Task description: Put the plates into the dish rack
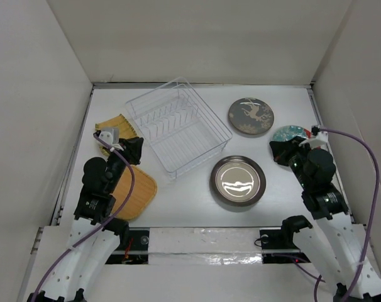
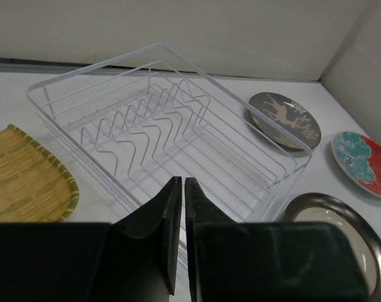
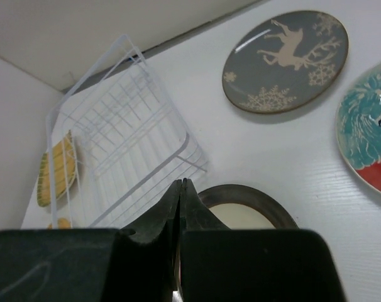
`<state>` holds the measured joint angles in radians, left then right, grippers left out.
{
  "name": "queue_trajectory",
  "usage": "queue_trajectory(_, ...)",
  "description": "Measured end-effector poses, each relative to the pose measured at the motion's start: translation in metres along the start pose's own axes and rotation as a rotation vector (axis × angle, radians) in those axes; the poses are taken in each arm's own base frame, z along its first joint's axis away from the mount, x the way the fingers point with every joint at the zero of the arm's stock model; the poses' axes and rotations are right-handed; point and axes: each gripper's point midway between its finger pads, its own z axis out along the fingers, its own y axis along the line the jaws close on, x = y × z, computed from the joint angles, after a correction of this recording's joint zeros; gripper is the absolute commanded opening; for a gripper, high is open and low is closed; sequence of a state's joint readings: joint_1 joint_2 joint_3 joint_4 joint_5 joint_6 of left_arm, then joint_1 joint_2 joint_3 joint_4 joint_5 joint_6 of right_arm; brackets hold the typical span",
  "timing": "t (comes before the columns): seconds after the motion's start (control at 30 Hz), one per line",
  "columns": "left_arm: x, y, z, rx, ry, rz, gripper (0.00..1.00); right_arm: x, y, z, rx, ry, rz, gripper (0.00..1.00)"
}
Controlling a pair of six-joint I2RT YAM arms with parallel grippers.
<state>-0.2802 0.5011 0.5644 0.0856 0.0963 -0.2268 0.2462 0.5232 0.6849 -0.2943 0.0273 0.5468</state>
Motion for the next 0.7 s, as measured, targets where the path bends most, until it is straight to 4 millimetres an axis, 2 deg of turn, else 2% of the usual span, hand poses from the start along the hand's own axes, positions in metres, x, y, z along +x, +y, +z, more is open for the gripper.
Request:
queue_trajectory(0.13, 0.006, 0.001, 0.003, -0.002, 0.025, 0.003, 0.0, 0.027, -0.029, 0.038, 0.12, 0.057, 0.065, 0.01)
queue_trajectory(0.2, 0.007, 0.001, 0.003, -0.003, 0.028, -0.002, 0.0, 0.042, -0.046, 0.056, 0.18, 0.073, 0.111, 0.15)
queue_trajectory(0.23, 0.007, 0.001, 0.003, -0.004, 0.029, -0.004, 0.05, 0.05, -0.056, 0.065, 0.213, 0.078, 0.135, 0.32)
queue_trajectory(0.27, 0.008, 0.002, 0.003, -0.007, 0.029, -0.007, 0.12, 0.059, -0.069, 0.075, 0.254, 0.089, 0.167, 0.4)
queue_trajectory(0.3, 0.008, 0.002, 0.003, -0.01, 0.03, -0.01, 0.31, 0.064, -0.079, 0.084, 0.288, 0.091, 0.194, 0.44)
queue_trajectory(0.33, 0.008, 0.003, 0.002, -0.017, 0.029, -0.015, 0.39, 0.071, -0.088, 0.094, 0.319, 0.097, 0.222, 0.47)
queue_trajectory(0.37, 0.008, 0.004, 0.002, -0.023, 0.029, -0.02, 0.44, 0.078, -0.097, 0.104, 0.348, 0.104, 0.256, 0.47)
queue_trajectory(0.4, 0.008, 0.005, 0.002, -0.03, 0.03, -0.027, 0.56, 0.086, -0.106, 0.112, 0.379, 0.11, 0.286, 0.48)
queue_trajectory(0.5, 0.01, 0.005, 0.001, -0.03, 0.038, -0.038, 0.72, 0.109, -0.128, 0.132, 0.458, 0.115, 0.384, 0.51)
queue_trajectory(0.6, 0.011, 0.002, 0.0, -0.02, 0.04, -0.043, 0.74, 0.128, -0.145, 0.149, 0.524, 0.122, 0.468, 0.52)
queue_trajectory(0.7, 0.012, -0.002, -0.001, -0.006, 0.047, -0.043, 0.74, 0.136, -0.155, 0.172, 0.559, 0.109, 0.547, 0.52)
